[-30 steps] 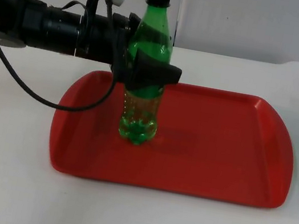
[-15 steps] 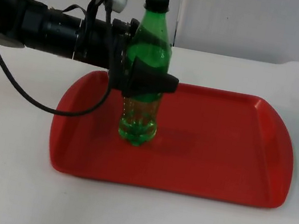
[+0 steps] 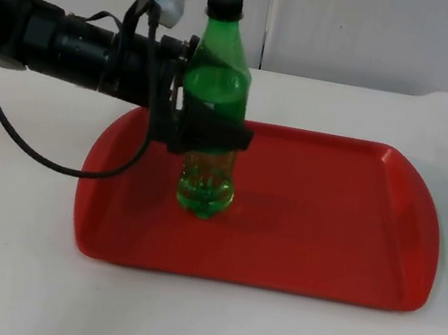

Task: Place the bottle upright on the tray.

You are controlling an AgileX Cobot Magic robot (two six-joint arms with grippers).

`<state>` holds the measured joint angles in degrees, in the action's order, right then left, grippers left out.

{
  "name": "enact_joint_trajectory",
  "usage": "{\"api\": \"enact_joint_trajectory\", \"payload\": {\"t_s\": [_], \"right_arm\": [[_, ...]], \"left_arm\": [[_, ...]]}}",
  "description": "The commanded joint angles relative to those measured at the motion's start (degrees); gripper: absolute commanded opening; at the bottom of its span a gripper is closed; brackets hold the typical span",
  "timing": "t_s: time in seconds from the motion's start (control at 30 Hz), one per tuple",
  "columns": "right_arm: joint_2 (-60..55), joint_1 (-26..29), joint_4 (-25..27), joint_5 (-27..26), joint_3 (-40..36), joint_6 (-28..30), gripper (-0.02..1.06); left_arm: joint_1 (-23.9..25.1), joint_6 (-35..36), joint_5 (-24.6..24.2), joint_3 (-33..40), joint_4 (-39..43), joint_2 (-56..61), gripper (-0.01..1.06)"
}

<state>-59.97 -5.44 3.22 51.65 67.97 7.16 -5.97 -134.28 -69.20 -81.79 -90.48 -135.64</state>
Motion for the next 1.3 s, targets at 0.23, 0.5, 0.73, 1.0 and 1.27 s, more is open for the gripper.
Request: {"api": "enact_joint_trajectory", "payload": {"t_s": [0.23, 0.5, 0.73, 1.0, 1.27], "right_arm": [[0.2, 0.2, -0.4, 0.2, 0.1, -0.1, 1.05], [0.2, 0.2, -0.6, 0.2, 0.1, -0.1, 1.05], [0.2, 0.2, -0.6, 0.1, 0.1, -0.1, 1.05], [0.2, 0.2, -0.6, 0.1, 0.1, -0.1, 1.05], [0.2, 0.2, -1.7, 0.0, 0.1, -0.1, 1.05]], "left_arm": [[1.4, 2.8, -0.8, -0.1, 4.2, 0.2, 1.05], [1.3, 5.6, -0.8, -0.1, 8.8, 0.4, 1.05], [1.4, 7.2, -0.8, -0.1, 11.1, 0.4, 1.05], [1.4, 9.4, -0.8, -0.1, 17.2, 1.7, 1.05], [2.9, 10.5, -0.8, 0.5, 20.3, 2.6, 1.05]]}}
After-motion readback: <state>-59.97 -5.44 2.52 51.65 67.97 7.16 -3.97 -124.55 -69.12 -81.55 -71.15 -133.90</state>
